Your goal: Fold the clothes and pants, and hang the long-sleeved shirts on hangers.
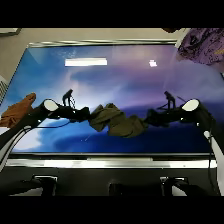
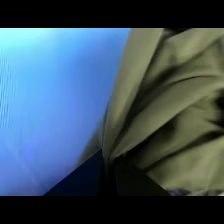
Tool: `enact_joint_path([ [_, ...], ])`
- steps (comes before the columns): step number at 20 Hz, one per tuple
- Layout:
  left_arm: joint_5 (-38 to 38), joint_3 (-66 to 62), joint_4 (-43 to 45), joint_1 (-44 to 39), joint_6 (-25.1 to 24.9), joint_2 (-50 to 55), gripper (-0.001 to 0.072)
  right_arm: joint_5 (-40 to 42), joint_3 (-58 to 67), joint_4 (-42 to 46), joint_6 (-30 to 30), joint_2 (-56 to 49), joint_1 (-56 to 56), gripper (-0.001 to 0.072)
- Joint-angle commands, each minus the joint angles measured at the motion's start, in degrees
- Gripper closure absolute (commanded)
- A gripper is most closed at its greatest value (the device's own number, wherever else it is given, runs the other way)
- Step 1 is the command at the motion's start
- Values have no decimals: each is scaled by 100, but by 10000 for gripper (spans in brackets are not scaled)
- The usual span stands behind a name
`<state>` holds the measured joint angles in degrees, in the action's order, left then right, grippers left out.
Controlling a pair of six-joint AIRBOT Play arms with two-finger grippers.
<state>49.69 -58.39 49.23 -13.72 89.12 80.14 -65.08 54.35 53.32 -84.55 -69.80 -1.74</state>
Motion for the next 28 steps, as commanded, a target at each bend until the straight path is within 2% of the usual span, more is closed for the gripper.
enact_joint_path([
  [1,293,-999,1727,267,549,-686,695,74,1169,734,-35,586,4,683],
  [4,557,-2103,3491,332,1189,-1532,695,109,2557,1331,-33,1141,4,683],
  [6,612,-2728,4068,332,1342,-2100,694,105,3261,1652,-4,1580,4,682],
  [12,1134,-3209,4144,328,1600,-3777,693,81,3742,1856,42,3257,4,682],
  [16,1788,-3204,4142,328,1904,-4194,692,247,3742,2378,-608,3766,4,682],
  [18,1873,-3095,4124,328,1963,-4098,692,365,3742,2520,-793,3576,4,682],
  [21,1871,-2715,4124,328,2063,-3659,692,319,3742,2514,-1104,2680,4,682],
  [23,1858,-2339,4127,328,2057,-3117,691,160,3742,2332,-1368,1775,4,682],
  [26,1545,-1705,4127,330,2039,-1928,690,7,3740,1847,-1381,157,55,682],
  [28,1261,-1502,4124,328,2017,-949,690,94,3740,1843,-1346,-916,245,682],
])
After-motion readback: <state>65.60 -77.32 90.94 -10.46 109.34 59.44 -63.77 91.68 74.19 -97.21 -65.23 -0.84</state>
